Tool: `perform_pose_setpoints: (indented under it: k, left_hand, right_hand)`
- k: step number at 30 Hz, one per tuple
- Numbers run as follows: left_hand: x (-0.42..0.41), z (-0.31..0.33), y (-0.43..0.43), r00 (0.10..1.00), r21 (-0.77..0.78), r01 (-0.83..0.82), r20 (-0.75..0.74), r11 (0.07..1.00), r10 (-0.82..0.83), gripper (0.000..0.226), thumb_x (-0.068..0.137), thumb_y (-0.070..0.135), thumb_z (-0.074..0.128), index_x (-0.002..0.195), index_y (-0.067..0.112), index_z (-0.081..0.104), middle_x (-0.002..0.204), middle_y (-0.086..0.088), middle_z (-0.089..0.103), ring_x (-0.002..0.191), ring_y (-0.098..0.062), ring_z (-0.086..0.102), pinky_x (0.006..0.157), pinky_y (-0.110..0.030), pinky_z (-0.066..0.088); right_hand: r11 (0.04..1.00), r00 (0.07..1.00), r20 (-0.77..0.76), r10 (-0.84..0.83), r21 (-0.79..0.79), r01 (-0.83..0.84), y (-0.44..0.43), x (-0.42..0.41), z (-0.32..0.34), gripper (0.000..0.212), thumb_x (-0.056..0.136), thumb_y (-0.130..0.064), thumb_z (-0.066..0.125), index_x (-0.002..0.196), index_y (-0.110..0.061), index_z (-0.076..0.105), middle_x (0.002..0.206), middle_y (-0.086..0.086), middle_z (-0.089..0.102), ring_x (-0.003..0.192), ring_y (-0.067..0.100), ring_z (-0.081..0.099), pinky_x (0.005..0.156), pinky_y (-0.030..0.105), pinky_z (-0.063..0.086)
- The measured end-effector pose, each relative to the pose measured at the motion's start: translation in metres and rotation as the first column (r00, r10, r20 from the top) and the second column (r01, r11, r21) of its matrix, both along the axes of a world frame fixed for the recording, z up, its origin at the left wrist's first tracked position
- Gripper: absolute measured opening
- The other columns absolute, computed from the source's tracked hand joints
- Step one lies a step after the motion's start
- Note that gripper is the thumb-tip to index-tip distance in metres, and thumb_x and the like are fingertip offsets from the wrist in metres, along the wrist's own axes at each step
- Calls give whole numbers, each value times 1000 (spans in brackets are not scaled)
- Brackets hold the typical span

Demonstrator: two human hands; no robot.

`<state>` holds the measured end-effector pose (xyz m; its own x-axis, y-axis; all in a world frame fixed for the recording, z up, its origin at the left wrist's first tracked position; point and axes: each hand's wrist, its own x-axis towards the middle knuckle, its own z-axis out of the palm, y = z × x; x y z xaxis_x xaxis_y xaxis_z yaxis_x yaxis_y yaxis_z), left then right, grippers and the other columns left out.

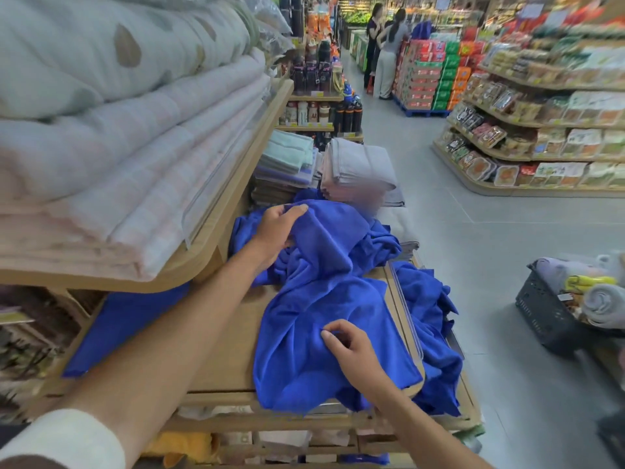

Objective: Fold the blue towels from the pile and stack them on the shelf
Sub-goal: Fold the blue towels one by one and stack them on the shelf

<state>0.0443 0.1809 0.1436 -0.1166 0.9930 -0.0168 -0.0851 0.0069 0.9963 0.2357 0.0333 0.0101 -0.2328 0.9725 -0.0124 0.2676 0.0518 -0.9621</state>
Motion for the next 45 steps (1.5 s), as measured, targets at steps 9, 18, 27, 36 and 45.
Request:
perform_pose_setpoints:
  k: [9,18,27,36,45]
  left_hand:
    - [6,58,-63,952,97,277,108,956,-286,22,99,24,63,83,18,77,86,-6,73,77,-18,67,69,-31,52]
    - [-3,62,-136,953,104,302,0,948,-303,29,99,34,59,87,8,65,72,-14,49,63,-22,43,56,-31,34]
    - [-20,83,-182,866,232,312,-468,921,-176,48,101,36,56,108,-12,62,77,-21,59,66,-21,45,57,-51,37]
    - [-11,190,-193,704,447,305,-701,841,117,31,107,28,45,84,9,55,69,-2,56,63,-15,50,61,-35,39]
    - [-23,281,-196,540,511,345,-794,788,279,34,108,25,44,75,17,41,69,-2,48,59,-6,39,58,-20,32]
  right_hand:
    - [935,881,-316,352,89,-342,-2,2,182,5,92,-31,70,90,-27,73,84,-6,67,77,6,61,71,16,50]
    - [786,994,76,-82,618,17,8,-18,193,5,94,-36,66,93,-38,71,95,-19,72,87,12,69,71,17,49]
    - [826,992,91,-83,563,18,-2,-34,206,7,97,-32,67,92,-36,64,97,-13,68,69,10,62,57,30,47]
    - [827,966,24,259,510,-234,-7,-13,323,10,87,-8,64,82,-3,57,77,13,54,72,22,49,65,36,37]
    - [851,962,64,266,453,-266,-21,-18,385,24,87,-8,63,100,12,67,100,30,69,93,26,64,91,56,52]
